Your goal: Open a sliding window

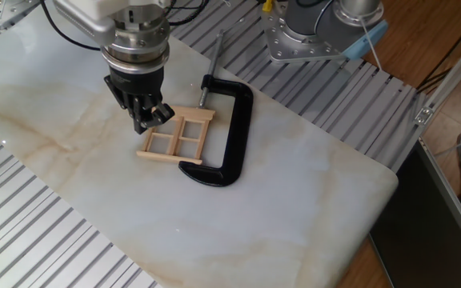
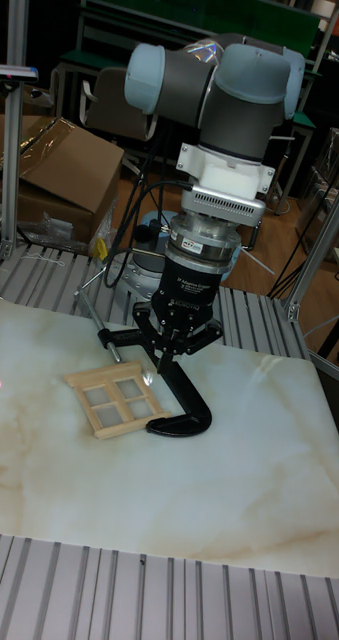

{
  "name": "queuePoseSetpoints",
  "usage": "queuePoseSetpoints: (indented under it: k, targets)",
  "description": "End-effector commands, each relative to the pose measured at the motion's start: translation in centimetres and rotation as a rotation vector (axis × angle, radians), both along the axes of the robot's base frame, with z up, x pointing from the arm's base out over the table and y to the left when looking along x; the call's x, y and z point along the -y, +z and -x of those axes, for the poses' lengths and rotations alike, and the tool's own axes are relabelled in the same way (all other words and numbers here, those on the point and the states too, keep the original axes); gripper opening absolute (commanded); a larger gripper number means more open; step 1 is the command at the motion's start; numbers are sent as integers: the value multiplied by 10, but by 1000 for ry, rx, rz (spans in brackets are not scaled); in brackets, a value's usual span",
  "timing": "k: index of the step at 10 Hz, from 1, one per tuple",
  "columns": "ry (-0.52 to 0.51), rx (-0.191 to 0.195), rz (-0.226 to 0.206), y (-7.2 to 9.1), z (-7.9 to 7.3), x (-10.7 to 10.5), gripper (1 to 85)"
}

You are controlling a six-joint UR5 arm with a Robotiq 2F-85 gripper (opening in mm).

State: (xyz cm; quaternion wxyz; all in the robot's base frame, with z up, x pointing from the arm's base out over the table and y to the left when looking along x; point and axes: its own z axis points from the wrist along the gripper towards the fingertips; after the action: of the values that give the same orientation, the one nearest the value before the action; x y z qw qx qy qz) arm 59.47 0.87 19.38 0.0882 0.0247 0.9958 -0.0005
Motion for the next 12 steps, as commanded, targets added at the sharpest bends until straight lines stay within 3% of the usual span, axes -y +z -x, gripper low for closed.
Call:
queuePoseSetpoints:
  k: [1,7,12]
  targets:
    - [-17,20,-51,-2,-1,-7,7]
    - [19,20,-11,-3,1,3,7]
    - [35,30,-4,-5,-1,5,7]
